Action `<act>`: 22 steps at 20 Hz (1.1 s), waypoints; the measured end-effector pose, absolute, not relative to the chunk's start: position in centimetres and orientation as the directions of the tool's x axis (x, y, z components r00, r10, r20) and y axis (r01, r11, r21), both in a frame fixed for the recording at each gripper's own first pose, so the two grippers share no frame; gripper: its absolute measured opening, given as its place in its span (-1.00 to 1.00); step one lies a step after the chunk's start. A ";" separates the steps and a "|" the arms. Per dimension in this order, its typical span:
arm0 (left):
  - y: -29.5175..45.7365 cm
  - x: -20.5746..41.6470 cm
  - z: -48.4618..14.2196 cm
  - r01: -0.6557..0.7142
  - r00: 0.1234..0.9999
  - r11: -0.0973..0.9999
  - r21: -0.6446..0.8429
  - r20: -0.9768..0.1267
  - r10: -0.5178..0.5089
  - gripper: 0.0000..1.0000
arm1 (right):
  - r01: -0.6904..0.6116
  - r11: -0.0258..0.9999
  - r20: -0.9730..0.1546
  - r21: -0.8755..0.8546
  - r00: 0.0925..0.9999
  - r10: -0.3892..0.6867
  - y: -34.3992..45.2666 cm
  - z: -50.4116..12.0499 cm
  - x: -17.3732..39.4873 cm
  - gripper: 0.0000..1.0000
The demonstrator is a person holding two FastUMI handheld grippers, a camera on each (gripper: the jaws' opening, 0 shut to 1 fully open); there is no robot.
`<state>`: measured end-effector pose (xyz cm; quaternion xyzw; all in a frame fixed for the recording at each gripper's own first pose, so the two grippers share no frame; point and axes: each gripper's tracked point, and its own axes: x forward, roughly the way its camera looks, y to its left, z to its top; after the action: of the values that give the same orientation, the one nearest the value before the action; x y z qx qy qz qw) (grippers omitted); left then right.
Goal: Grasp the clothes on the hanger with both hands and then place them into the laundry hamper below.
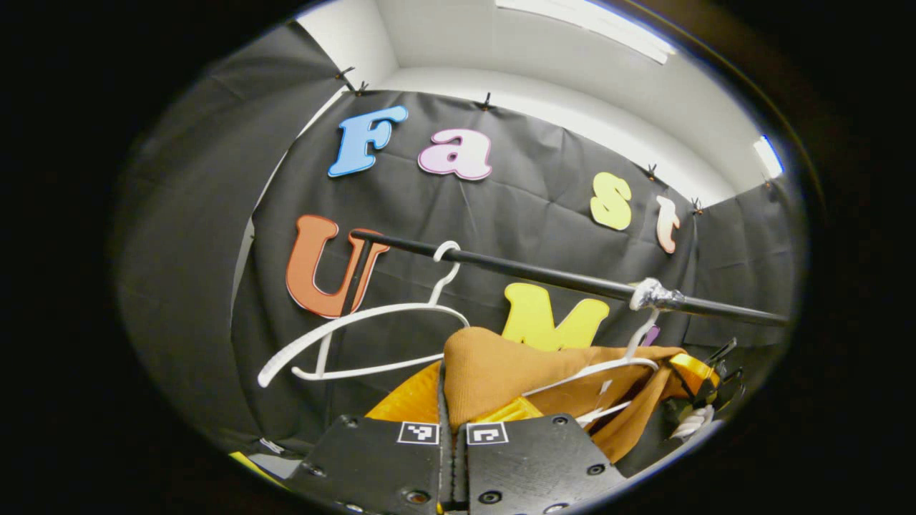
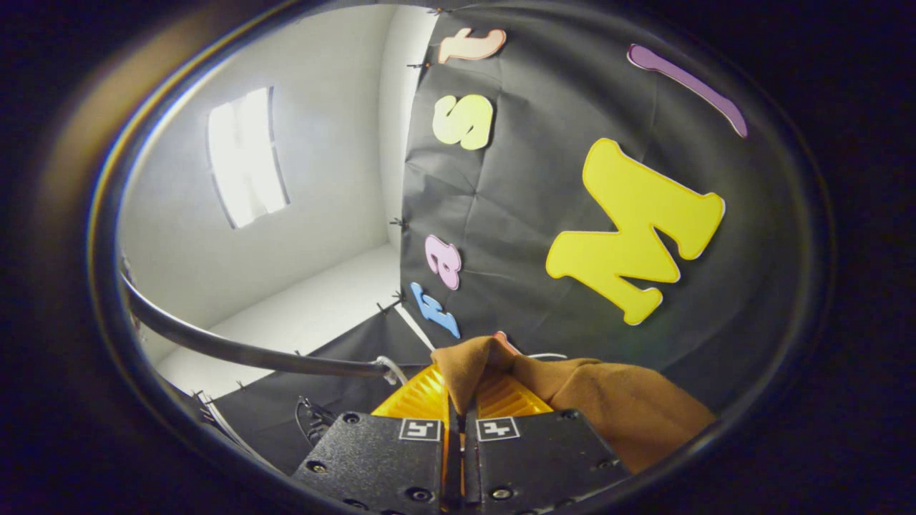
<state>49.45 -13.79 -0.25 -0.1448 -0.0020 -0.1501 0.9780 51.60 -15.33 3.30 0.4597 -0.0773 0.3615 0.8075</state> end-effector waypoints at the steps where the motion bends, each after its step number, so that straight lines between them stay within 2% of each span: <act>1: -13.9 49.6 -0.5 0.294 0.955 0.916 -0.273 0.035 -0.296 -0.99 | -0.650 0.329 0.458 0.686 0.736 0.499 -15.8 3.2 52.1 -0.91; 5: -14.1 50.3 0.4 0.347 0.937 0.909 -0.231 0.033 -0.349 -1.00 | -0.619 0.398 0.460 0.677 0.778 0.429 -17.3 4.0 52.8 -0.92; 7: -13.9 50.9 1.5 0.370 0.929 0.904 -0.215 0.047 -0.368 -1.00 | -0.639 0.387 0.472 0.665 0.761 0.446 -17.5 4.6 52.3 -0.91; 9: -14.0 51.9 1.9 0.381 0.924 0.901 -0.210 0.036 -0.382 -1.00 | -0.627 0.428 0.444 0.651 0.772 0.455 -18.0 4.3 53.3 -0.92; 14: -14.8 52.1 1.2 0.430 0.899 0.891 -0.148 -0.025 -0.438 -1.00 | -0.553 0.642 0.309 0.530 0.832 0.461 -19.0 3.9 54.9 -0.90; 18: -14.2 53.0 0.9 0.436 0.893 0.890 -0.135 -0.057 -0.446 -0.99 | -0.439 0.826 0.172 0.355 0.899 0.403 -19.9 3.4 56.5 -0.90; 20: -13.8 53.2 -0.1 0.430 0.891 0.888 -0.166 -0.079 -0.446 -0.99 | -0.423 0.844 0.103 0.330 0.905 0.414 -19.4 2.6 57.2 -0.90; 22: -12.8 53.9 -0.7 0.411 0.894 0.885 -0.219 -0.093 -0.438 -1.00 | -0.413 0.806 0.077 0.424 0.903 0.422 -20.2 2.6 58.0 -0.89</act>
<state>53.88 -12.80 -0.66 -0.0972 0.0702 -0.2192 0.9683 57.98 -20.18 2.60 0.2207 0.0104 0.2198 0.9502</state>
